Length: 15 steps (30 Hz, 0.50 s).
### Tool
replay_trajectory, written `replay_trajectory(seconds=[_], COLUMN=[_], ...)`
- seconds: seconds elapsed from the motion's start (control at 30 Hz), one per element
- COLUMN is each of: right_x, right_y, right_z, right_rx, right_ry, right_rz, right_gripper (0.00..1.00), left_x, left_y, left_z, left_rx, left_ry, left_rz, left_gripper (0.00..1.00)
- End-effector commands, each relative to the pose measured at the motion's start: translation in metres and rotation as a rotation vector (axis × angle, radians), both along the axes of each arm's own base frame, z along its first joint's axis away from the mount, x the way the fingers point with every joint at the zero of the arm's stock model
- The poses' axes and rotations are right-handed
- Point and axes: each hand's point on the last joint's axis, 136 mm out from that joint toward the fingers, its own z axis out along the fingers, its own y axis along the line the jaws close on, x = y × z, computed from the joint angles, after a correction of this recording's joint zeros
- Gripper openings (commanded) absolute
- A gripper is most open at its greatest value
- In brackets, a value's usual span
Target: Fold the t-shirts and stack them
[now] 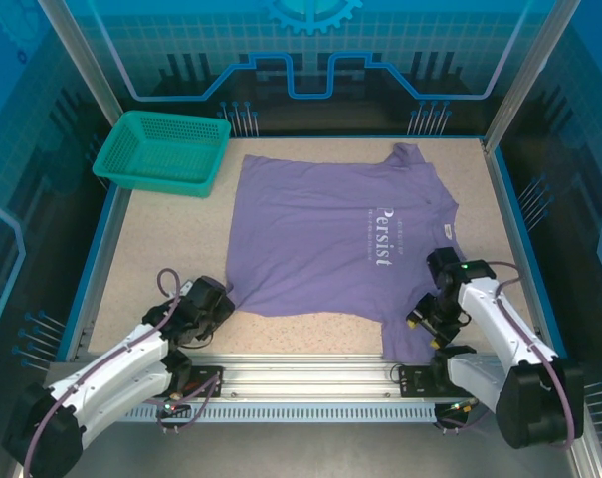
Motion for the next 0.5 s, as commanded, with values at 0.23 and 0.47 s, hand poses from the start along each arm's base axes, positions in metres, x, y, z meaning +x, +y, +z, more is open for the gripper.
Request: replay_trajectory(seconds=[0.23,0.47], right_x=[-0.021,-0.026], right_y=[0.04,0.063], right_z=[0.007,0.0], right_rx=[0.017,-0.019], right_ry=[0.032,0.012], right_rz=[0.153,0.295], right_gripper=[0.54,0.5], left_x=[0.028,0.04], left_y=[-0.007,-0.014], left_z=[0.012,0.021], left_rx=[0.005,-0.003], left_ry=[-0.113,-0.16], left_rz=[-0.037,-0.093], left_gripper=[0.61,0.53])
